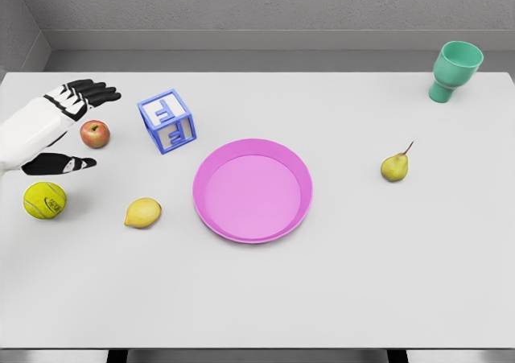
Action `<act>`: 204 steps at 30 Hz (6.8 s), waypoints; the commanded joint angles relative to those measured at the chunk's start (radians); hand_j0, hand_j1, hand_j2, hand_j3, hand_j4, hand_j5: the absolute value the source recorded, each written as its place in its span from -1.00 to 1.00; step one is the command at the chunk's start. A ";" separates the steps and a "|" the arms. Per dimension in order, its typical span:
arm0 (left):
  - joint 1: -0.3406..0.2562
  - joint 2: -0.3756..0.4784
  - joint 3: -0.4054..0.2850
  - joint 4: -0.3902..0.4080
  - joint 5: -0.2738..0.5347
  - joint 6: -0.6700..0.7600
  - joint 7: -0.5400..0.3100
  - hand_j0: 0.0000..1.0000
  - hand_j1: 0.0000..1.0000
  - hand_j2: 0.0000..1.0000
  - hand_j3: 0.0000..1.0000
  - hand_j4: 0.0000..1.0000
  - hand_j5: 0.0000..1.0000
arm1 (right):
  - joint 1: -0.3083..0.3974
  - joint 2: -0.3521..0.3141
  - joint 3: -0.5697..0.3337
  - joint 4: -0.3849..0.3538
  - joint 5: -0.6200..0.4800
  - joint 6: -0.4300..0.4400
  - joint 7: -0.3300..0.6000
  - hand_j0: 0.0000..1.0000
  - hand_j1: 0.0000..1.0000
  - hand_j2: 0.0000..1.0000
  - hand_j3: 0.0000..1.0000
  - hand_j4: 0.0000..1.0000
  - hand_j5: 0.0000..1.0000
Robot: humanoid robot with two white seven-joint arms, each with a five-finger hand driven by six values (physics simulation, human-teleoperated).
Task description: Put the lemon on the plate with left arm
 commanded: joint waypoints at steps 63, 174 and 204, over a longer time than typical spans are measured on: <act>-0.140 0.227 -0.439 -0.022 -0.059 0.001 -0.144 0.73 0.73 0.73 0.73 0.73 0.73 | 0.000 0.000 0.008 -0.002 0.001 0.001 -0.001 1.00 1.00 1.00 1.00 1.00 1.00; -0.235 0.105 -0.473 -0.022 -0.172 0.001 -0.211 0.10 0.10 0.10 0.10 0.10 0.10 | 0.000 0.000 0.008 -0.002 0.000 0.001 -0.001 1.00 1.00 1.00 1.00 1.00 1.00; -0.383 -0.158 -0.525 -0.040 -0.163 0.001 -0.288 1.00 1.00 1.00 1.00 1.00 1.00 | 0.000 0.000 0.008 -0.002 0.001 0.001 -0.001 1.00 1.00 1.00 1.00 1.00 1.00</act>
